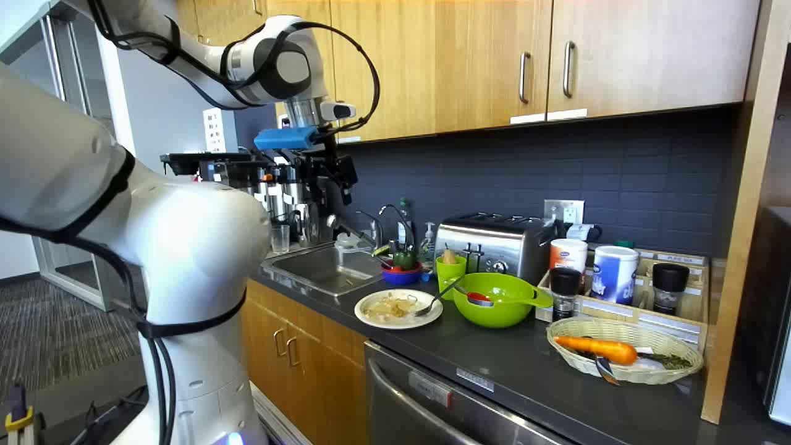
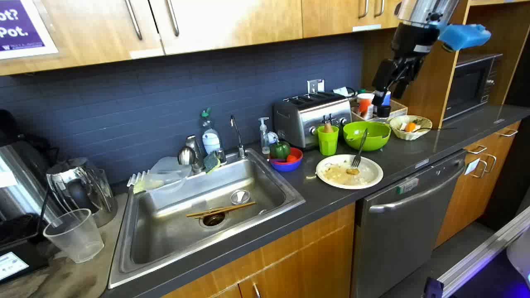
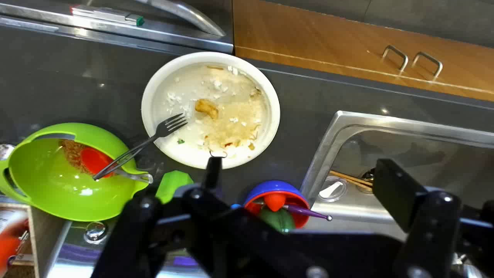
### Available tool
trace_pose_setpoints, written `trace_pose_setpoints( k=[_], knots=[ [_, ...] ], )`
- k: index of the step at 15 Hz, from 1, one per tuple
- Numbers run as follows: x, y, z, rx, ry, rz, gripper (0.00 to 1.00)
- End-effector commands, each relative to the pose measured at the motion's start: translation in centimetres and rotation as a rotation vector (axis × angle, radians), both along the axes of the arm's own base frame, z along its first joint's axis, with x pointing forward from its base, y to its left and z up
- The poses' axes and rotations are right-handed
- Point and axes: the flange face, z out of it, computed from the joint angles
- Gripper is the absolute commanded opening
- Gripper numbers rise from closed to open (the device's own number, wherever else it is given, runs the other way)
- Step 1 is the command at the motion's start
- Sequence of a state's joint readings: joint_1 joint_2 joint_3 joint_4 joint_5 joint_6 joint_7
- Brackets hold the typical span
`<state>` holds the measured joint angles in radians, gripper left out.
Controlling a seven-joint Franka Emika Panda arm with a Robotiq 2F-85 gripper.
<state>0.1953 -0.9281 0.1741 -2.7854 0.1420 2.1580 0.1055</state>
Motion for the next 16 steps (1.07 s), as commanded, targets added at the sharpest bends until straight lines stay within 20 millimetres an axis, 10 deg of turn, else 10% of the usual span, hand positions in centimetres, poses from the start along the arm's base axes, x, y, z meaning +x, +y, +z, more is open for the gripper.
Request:
trace_pose_setpoints(
  k=[1,16],
  knots=[
    [0.01,-0.01,0.09,0.0,0.001,0.0,1.0],
    [0.59,-0.41,-0.06,0.011,-0.003,0.04,1.0]
  ],
)
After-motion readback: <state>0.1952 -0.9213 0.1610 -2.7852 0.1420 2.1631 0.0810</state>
